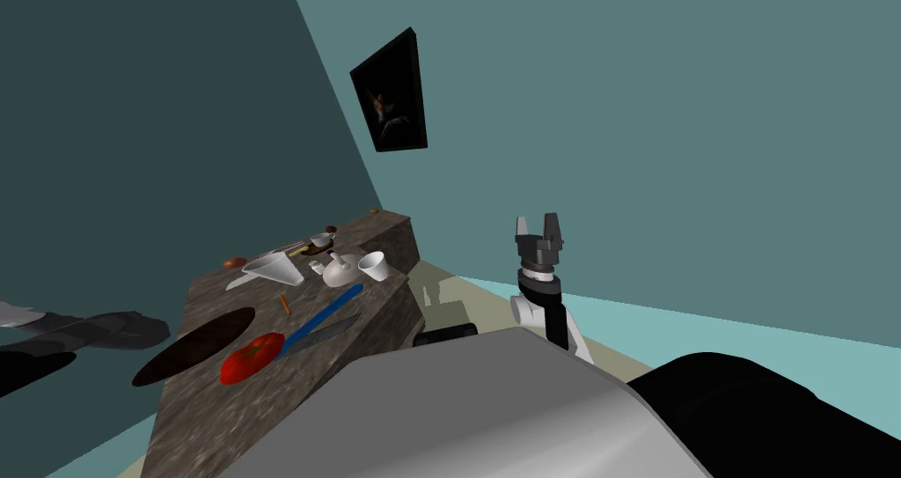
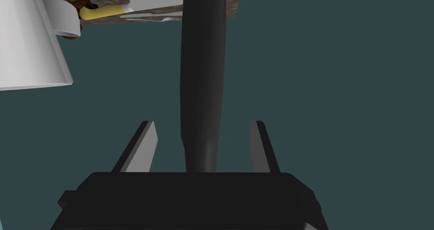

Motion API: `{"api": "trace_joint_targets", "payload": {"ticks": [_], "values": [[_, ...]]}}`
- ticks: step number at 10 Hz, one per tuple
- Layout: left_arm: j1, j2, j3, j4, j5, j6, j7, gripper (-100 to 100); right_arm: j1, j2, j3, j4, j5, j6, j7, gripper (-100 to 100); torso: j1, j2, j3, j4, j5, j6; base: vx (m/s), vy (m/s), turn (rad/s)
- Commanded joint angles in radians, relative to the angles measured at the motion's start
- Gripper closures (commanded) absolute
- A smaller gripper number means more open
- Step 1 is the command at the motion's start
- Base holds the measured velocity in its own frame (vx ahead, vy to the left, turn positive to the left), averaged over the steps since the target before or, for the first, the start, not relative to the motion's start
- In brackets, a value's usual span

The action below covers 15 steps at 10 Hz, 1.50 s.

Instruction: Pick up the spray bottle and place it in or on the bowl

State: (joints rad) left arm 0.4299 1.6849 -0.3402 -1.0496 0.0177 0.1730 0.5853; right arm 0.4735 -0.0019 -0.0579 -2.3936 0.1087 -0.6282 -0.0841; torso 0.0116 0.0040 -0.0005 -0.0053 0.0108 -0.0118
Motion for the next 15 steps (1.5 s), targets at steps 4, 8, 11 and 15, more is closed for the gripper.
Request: {"api": "trace_joint_targets", "payload": {"ticks": [4, 8, 11, 15], "values": [[0.0, 0.0, 0.0, 0.0, 0.0, 0.0, 0.0, -100, 0.0, 0.0, 0.0, 0.0, 0.0, 0.0, 0.0, 0, -0.001, 0.0, 0.0, 0.0, 0.0, 0.0, 0.0, 0.0, 0.0], [0.021, 0.085, -0.01, -0.045, 0.024, 0.003, 0.047, -100, 0.0, 0.0, 0.0, 0.0, 0.0, 0.0, 0.0, 0, -0.002, -0.001, 0.0, 0.0, -0.001, 0.0, 0.004, -0.007, 0.035], [0.035, 0.142, -0.017, -0.075, 0.04, 0.005, 0.078, -100, 0.0, 0.0, 0.0, 0.0, 0.0, 0.0, 0.0, 0, -0.001, -0.001, 0.0, 0.0, -0.001, 0.0, 0.005, -0.007, 0.033], [0.048, 0.198, -0.023, -0.105, 0.055, 0.007, 0.109, -100, 0.0, 0.0, 0.0, 0.0, 0.0, 0.0, 0.0, 0, -0.002, -0.001, 0.0, 0.0, -0.001, 0.0, 0.003, -0.006, 0.032]]}}
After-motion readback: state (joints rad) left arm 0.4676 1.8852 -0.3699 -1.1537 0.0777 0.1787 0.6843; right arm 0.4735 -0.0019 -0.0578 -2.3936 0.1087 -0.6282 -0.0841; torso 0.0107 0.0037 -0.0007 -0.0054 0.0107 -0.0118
